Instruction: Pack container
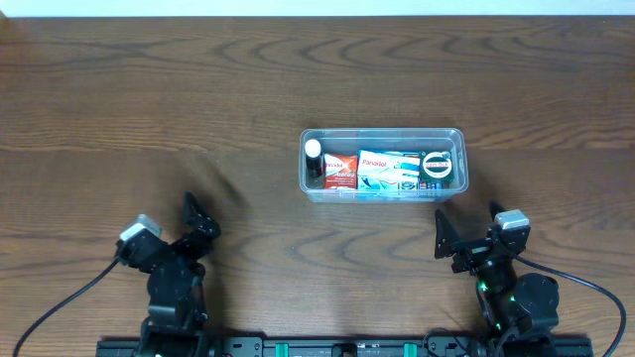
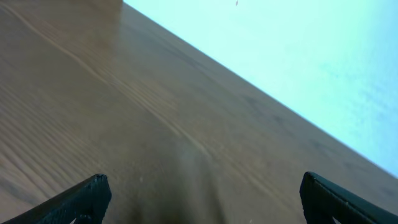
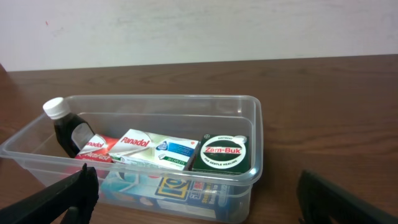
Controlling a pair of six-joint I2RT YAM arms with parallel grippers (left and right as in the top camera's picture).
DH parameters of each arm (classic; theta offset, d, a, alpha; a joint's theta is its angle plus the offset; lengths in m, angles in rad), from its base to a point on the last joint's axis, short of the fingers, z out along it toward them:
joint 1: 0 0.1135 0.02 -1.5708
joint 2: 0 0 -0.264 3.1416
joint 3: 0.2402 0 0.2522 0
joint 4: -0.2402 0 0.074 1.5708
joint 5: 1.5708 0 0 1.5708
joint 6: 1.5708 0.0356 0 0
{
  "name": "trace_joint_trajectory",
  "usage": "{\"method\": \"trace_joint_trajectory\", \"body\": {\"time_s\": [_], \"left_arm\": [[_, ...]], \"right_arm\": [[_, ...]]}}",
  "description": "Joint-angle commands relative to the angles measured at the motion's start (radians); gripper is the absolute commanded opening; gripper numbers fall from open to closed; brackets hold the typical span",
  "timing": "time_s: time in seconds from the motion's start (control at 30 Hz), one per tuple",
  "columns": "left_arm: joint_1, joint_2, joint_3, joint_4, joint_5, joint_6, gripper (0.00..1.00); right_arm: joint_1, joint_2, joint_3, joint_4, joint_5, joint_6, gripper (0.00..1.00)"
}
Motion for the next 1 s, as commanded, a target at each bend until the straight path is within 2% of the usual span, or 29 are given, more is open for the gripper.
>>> {"method": "trace_joint_trajectory", "body": {"time_s": [0.0, 0.3, 0.57, 0.97], "left_arm": [[0.005, -0.032, -0.037, 0.014, 0.046, 0.071, 0.98], [0.058, -0.138, -0.076, 0.031, 0.2, 0.292, 0.98], [0.101, -0.138, -0.079, 0.027, 0.317, 0.468, 0.98], [0.101, -0.137, -0.08, 0.027, 0.317, 0.474, 0.98]], "right_arm": [[-0.011, -0.008, -0.004, -0.001, 0.003, -0.015, 0.99], [-0.011, -0.008, -0.004, -0.001, 0.003, -0.015, 0.99], [-0.011, -0.008, -0.004, -0.001, 0.003, -0.015, 0.99], [-0.011, -0.008, -0.004, -0.001, 0.003, -0.015, 0.99]]}}
